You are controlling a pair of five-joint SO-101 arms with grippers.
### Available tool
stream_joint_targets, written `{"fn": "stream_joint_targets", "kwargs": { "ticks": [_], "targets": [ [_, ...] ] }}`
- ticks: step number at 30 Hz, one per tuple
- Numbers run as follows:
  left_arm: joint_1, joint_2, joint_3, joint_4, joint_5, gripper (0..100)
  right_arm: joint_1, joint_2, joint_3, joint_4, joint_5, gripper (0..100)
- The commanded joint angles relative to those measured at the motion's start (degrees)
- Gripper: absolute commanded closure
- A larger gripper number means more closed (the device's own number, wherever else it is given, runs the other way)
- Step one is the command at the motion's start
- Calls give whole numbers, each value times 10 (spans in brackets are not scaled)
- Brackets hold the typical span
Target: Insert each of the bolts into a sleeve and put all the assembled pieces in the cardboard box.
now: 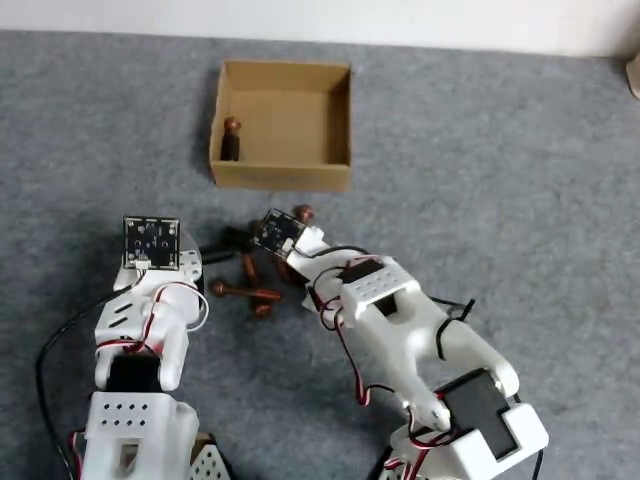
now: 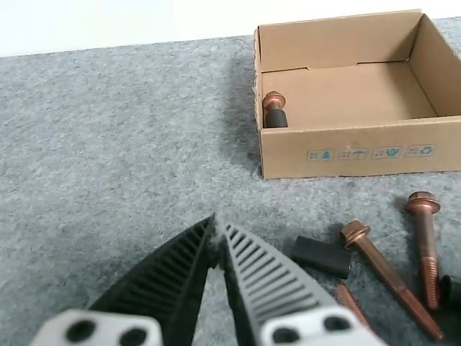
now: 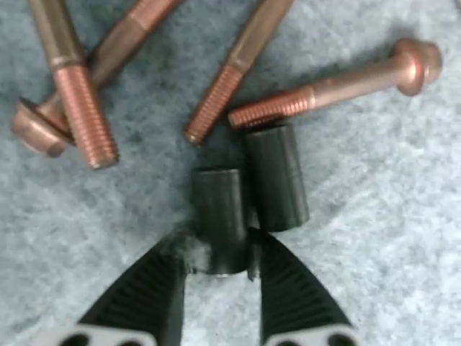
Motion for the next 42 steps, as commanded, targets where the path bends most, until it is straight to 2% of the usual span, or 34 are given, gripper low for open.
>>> {"fn": "stream_joint_targets", "kwargs": {
  "ticks": [1,6,10,25,28,32,34,36,37,40,42],
  "targets": [
    [8,1,-29,-2,-4,990,-7,6,5,-5,3,993],
    [8,1,-29,-2,-4,990,12,-32,6,-3,1,993],
    [8,1,-29,-2,-4,990,49,-136,33,-1,-52,993],
    [25,19,-59,16,-4,978,65,-622,356,0,-84,993],
    [28,112,-103,19,-4,969,64,-693,396,0,-84,993],
    [56,335,-225,32,0,969,64,-747,434,-3,-84,993],
    [80,442,-306,96,3,969,64,-755,443,-7,-84,993],
    [88,509,-398,189,46,969,65,-752,449,-36,-84,993],
    [89,527,-442,233,92,969,68,-749,457,-49,-84,993],
    [83,551,-548,367,287,969,87,-738,470,-88,-84,993],
    [69,558,-589,437,382,969,88,-730,473,-100,-84,993]
  ]
}}
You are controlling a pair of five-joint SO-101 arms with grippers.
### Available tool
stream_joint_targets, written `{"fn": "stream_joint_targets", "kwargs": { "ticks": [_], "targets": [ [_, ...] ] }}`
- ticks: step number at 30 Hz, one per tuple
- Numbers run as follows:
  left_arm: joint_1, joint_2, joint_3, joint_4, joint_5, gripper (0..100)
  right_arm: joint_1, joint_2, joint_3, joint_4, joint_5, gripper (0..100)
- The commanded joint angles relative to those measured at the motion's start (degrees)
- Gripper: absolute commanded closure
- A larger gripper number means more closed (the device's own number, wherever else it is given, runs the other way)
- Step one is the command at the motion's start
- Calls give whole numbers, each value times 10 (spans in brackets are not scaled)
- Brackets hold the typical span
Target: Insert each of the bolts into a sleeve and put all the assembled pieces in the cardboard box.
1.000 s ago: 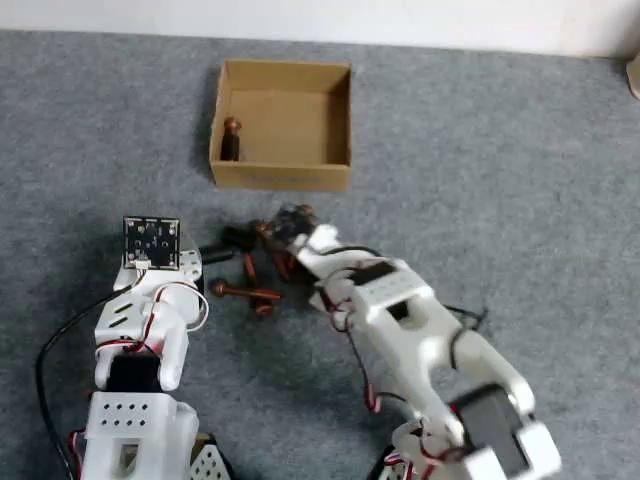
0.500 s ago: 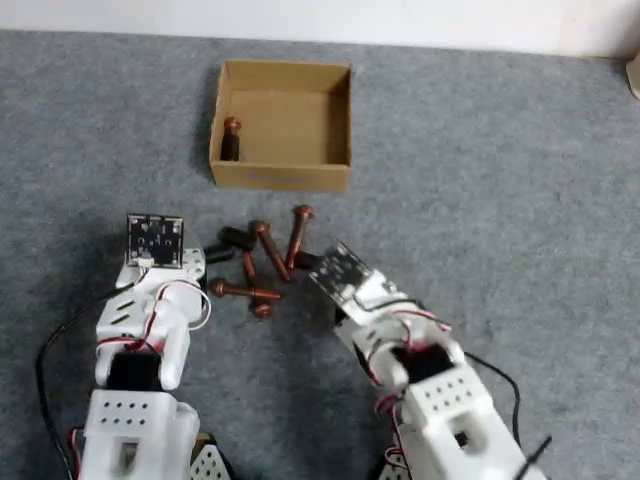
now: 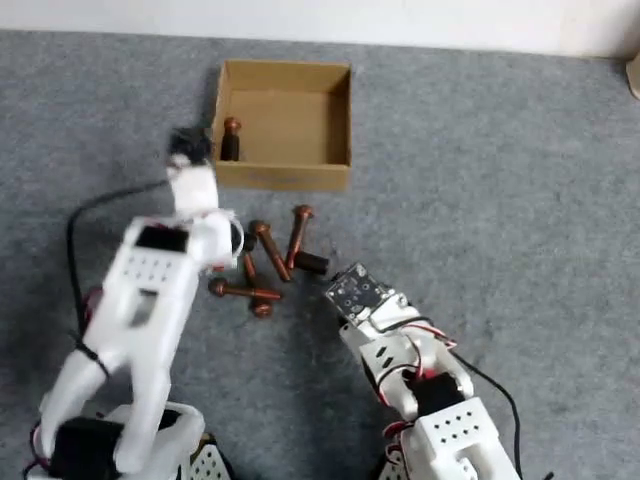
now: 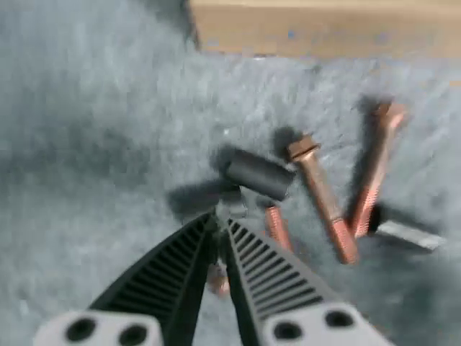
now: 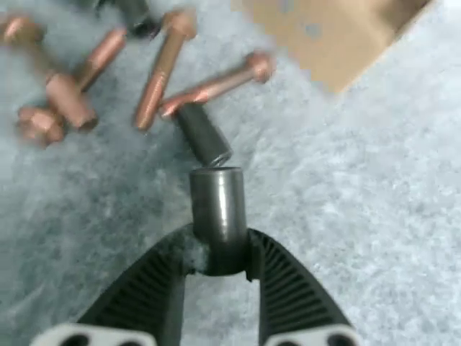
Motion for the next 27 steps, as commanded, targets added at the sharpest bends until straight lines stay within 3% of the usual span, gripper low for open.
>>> {"fn": "stream_joint_targets", "kwargs": {
  "ticks": [1,6,11,21,27],
  "targets": [
    [-9,12,-112,134,189,969,9,12,5,-36,-5,993],
    [27,12,-101,158,204,970,8,31,5,-52,-5,993],
    [43,8,-39,163,298,966,8,53,6,-73,-4,993],
    [95,13,10,136,316,964,8,88,3,-88,-3,993],
    [96,13,83,41,356,790,8,88,4,-88,-3,993]
  ]
}}
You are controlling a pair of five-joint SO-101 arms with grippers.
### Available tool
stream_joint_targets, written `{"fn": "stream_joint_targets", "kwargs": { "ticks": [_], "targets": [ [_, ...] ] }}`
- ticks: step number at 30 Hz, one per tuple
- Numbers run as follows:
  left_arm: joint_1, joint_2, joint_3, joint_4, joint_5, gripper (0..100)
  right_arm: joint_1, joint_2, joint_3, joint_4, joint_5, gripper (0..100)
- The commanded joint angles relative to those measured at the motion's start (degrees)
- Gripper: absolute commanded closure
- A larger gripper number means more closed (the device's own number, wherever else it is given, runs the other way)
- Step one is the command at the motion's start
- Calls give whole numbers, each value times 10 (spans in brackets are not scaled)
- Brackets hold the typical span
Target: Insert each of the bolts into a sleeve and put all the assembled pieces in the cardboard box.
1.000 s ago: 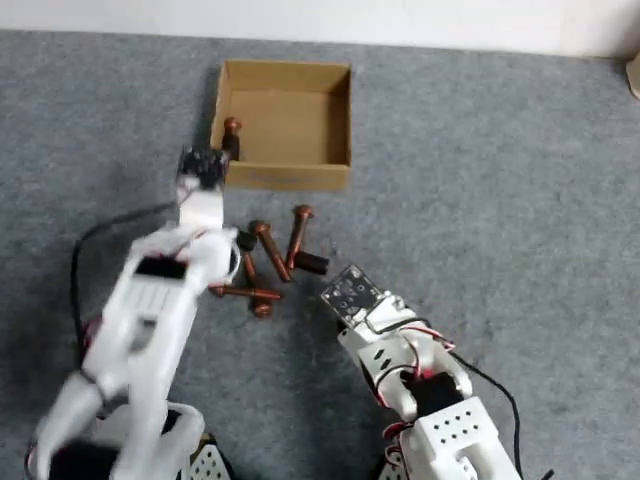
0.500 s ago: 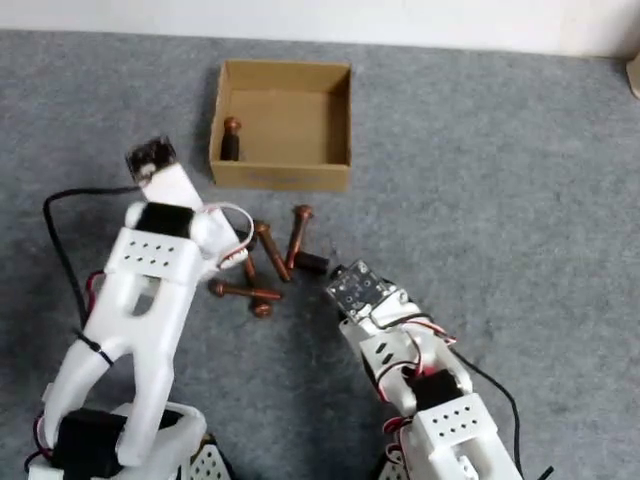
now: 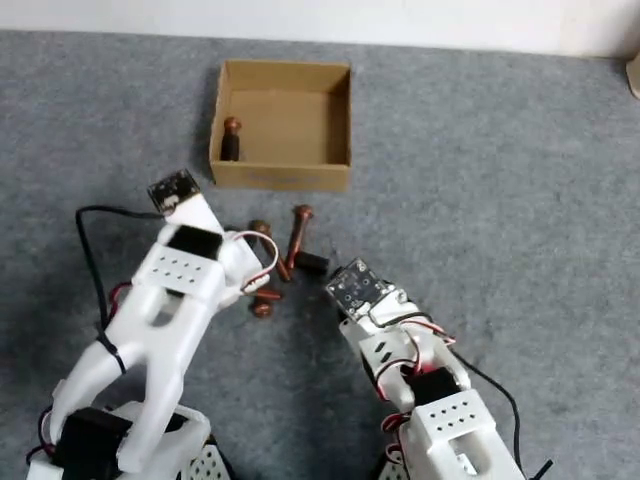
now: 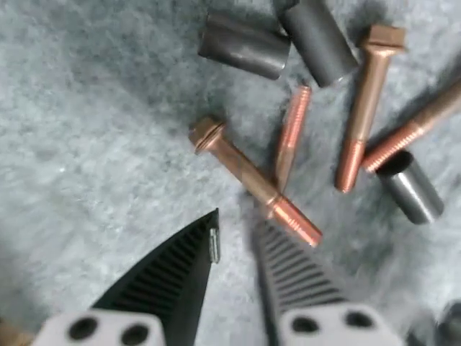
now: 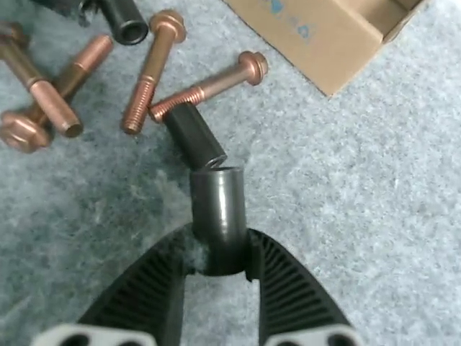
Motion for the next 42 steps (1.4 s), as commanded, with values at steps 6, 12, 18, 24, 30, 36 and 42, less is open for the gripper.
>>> {"fn": "stream_joint_targets", "kwargs": {
  "ticks": [6,12,18,24,30,36,42],
  "targets": [
    [11,1,46,-83,47,738,6,1,4,-17,-2,993],
    [10,1,75,-108,60,738,6,1,4,-17,-2,993],
    [8,1,100,-109,60,738,6,1,5,-17,-2,993],
    [7,1,137,-162,60,738,6,1,5,-17,-1,993],
    [7,1,147,-178,60,738,7,0,4,-17,-1,993],
    [-29,1,144,-178,59,915,7,0,4,-17,-1,993],
    [-40,-3,144,-178,55,996,7,0,4,-17,-1,993]
  ]
}}
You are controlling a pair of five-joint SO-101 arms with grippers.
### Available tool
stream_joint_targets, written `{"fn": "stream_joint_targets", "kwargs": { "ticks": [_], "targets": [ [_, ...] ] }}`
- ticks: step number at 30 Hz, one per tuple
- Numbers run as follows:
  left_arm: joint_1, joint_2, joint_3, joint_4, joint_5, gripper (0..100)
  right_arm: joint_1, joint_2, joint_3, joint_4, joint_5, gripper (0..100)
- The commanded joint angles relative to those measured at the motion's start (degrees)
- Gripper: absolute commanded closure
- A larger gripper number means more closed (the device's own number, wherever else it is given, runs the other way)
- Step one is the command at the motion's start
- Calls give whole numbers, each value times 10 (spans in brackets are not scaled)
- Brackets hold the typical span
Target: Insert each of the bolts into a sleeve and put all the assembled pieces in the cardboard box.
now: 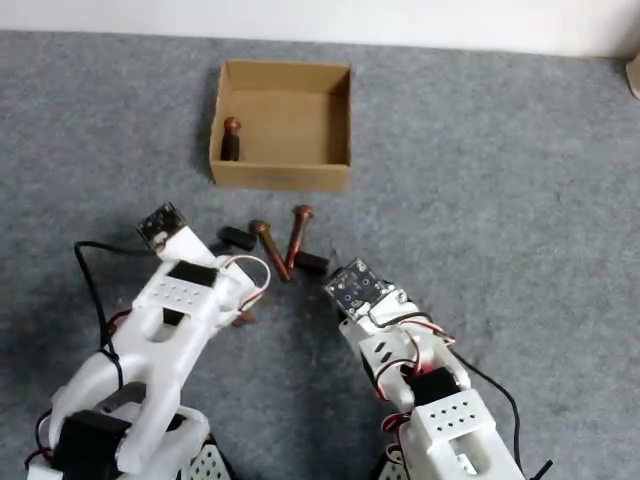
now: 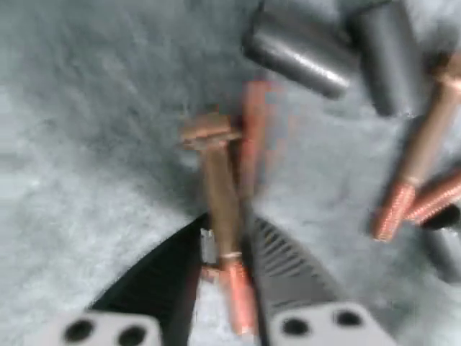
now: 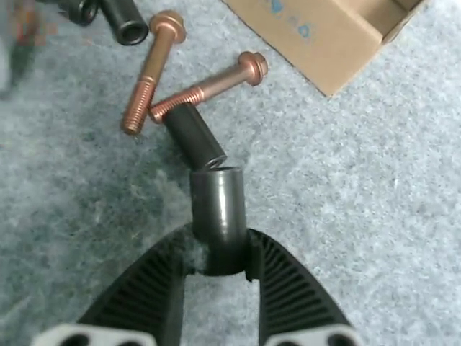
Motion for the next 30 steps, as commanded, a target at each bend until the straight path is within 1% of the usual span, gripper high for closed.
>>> {"fn": "stream_joint_targets", "kwargs": {
  "ticks": [1,4,8,11,14,18,23,28,30],
  "targets": [
    [-11,-2,-2,-8,-5,995,7,0,4,-17,-1,993],
    [-11,-2,-2,-8,-69,994,7,0,4,-17,-1,993],
    [-10,-4,-3,-8,-133,994,7,0,4,-17,-1,993],
    [-10,-4,-26,-4,-206,995,7,0,4,-17,-1,993],
    [7,-4,-37,-4,-260,995,7,0,4,-17,-1,993],
    [55,-17,-44,32,-280,995,7,0,4,-17,-1,993],
    [105,-98,-42,96,-280,995,7,0,4,-17,-1,993],
    [107,-181,0,81,-280,983,6,0,4,-17,-1,993],
    [107,-203,23,80,-280,920,7,0,4,-17,-1,993]
  ]
}}
